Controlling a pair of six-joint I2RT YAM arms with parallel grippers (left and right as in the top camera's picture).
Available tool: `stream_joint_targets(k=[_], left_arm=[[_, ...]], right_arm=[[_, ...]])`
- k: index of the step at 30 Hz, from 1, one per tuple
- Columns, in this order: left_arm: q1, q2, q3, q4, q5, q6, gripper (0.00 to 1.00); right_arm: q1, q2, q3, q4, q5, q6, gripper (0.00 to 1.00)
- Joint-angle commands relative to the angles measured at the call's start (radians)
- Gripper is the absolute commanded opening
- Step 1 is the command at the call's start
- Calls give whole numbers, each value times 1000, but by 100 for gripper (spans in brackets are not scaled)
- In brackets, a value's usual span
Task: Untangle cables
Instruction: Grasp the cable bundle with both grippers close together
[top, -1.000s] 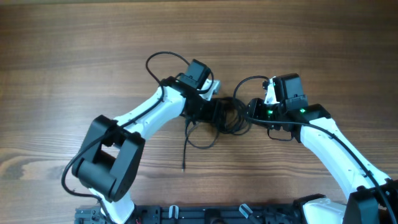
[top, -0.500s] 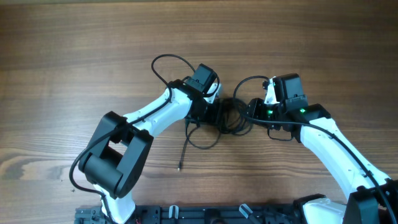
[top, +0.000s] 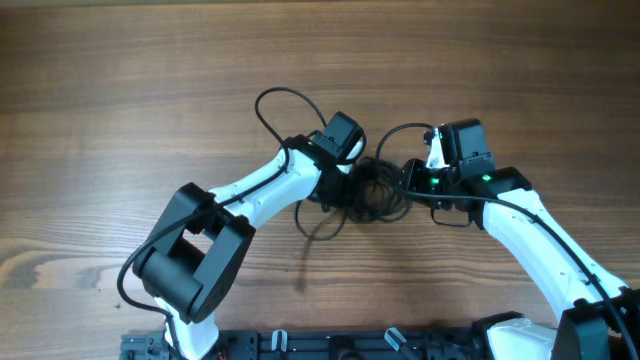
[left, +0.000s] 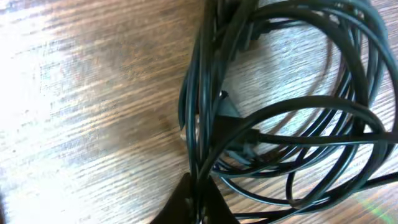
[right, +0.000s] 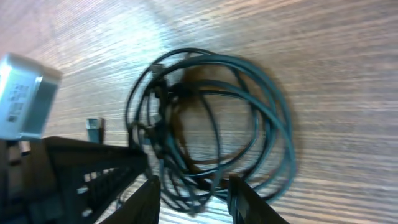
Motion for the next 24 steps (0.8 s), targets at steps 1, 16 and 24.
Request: stream_joint_targets(k=[1, 16, 24], left_arm=[[33, -36, 10, -12, 92, -17, 4], [216, -362, 10, 62, 615, -7, 4], [233, -362, 10, 177, 841, -7, 4]], right_arm=[[3, 8, 4, -15, 83, 3, 38], [3, 8, 4, 5, 44, 0, 46], [3, 12, 4, 46, 101, 0, 51]])
